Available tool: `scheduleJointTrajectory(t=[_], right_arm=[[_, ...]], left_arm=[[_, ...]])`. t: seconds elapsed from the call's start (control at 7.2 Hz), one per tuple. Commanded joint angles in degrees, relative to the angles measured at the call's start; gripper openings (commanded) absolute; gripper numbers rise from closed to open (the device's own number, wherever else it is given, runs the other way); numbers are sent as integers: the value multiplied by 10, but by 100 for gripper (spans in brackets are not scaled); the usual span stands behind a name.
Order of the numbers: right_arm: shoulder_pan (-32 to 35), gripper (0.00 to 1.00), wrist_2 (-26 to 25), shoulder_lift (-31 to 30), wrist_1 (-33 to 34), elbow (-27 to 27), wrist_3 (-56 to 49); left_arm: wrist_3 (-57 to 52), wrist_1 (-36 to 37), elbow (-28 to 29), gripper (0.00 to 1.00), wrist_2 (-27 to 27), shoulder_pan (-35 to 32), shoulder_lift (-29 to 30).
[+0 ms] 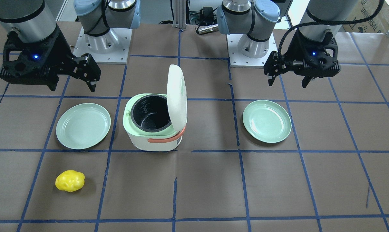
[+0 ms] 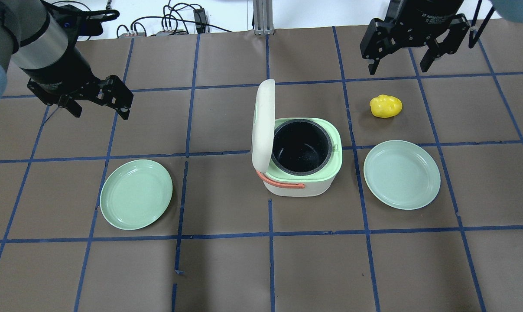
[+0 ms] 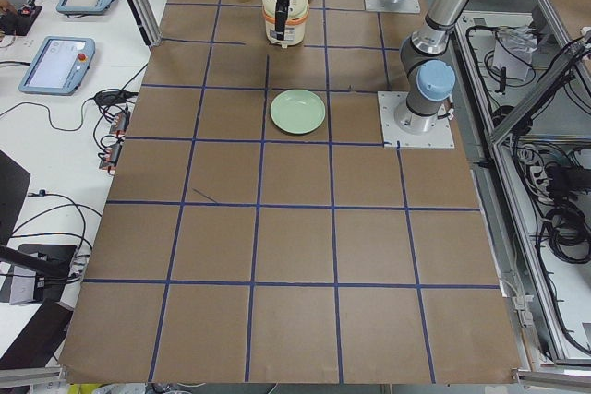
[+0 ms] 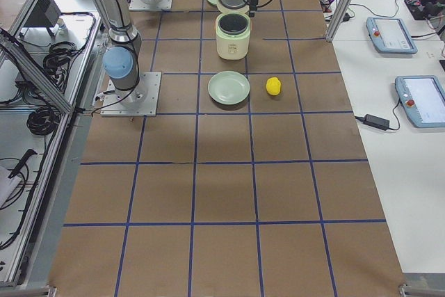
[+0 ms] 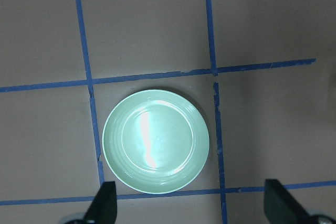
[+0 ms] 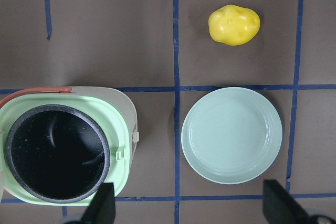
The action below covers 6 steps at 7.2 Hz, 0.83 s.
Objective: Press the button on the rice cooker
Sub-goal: 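Lift the right gripper up and away from the cooker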
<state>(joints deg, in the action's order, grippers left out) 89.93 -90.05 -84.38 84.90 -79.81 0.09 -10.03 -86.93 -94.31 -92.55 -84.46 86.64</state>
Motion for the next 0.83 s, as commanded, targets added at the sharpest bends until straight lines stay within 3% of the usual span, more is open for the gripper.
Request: scheduleJointTrajectory(t=[0.0, 0.28, 0.69], right_arm=[[2, 100, 3, -12, 1, -28, 3], [2, 100, 2, -27, 11, -55, 4], [2, 100, 2, -27, 13, -55, 5]], left_arm=[[-1, 0, 0, 100, 0, 0, 0], [-1, 0, 0, 100, 0, 0, 0], [0, 0, 0, 100, 0, 0, 0]])
